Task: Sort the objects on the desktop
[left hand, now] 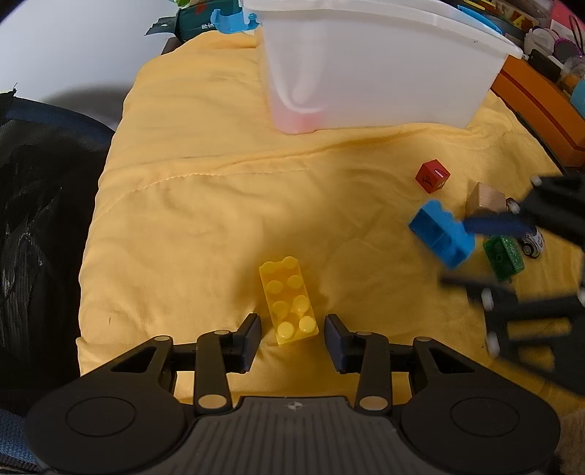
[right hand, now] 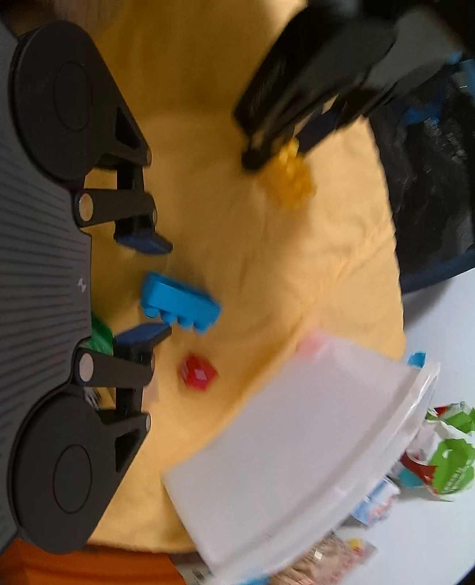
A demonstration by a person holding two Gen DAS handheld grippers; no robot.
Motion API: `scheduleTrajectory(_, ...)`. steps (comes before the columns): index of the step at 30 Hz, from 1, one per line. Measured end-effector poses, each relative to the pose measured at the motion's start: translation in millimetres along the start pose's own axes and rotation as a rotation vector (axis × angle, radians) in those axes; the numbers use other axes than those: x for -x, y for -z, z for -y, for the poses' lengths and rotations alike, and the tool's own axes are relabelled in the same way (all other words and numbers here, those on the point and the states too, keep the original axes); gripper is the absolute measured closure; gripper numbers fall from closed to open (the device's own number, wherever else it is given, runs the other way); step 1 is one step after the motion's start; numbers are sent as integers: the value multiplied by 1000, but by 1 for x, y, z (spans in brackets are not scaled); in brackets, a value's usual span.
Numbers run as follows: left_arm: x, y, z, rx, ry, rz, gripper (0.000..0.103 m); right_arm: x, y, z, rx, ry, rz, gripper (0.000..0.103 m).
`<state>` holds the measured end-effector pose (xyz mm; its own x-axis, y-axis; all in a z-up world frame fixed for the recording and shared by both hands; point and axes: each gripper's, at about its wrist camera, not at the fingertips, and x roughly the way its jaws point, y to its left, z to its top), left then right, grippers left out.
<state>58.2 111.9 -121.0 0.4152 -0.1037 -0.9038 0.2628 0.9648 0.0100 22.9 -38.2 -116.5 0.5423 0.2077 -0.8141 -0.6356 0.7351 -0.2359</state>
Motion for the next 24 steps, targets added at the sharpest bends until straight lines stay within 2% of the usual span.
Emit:
scheduleTrajectory(4, 0, 1, -2, 10, 9, 5, 60, 11, 7, 21, -160, -135, 22, 53)
scheduleTrajectory(7, 1, 1, -2, 16, 10, 8, 59, 18, -4, 29, -187, -106, 81, 53)
scheduleTrajectory(9, 1, 1, -1, 21, 8, 8, 59, 11, -10, 35, -221, -73, 42, 53)
scheduleTrajectory(10, 1, 1, -1, 24, 8, 8, 59, 6, -9, 42, -278, -90, 31, 55)
scheduleTrajectory(12, 1, 1, -1, 33, 8, 7, 59, -2, -4, 60, -459, -177, 34, 59)
scheduleTrajectory(14, 1, 2, -1, 39, 8, 8, 59, -3, 5, 75, -615, -242, 50, 59)
scheduleTrajectory(16, 1, 1, -1, 37, 6, 8, 59, -9, 8, 79, -681, -262, 37, 59)
scheduleTrajectory(17, 1, 1, -1, 36, 6, 8, 59, -12, 8, 80, -694, -252, 28, 61)
scheduleTrajectory(18, 2, 1, -1, 35, 6, 8, 59, -15, 7, 78, -688, -241, 20, 72)
scheduleTrajectory(19, 2, 2, -1, 36, 7, 8, 59, -16, 4, 75, -666, -241, 19, 75)
scheduleTrajectory(24, 2, 1, -2, 34, 9, 9, 59, -8, -17, 43, -419, -197, 50, 75)
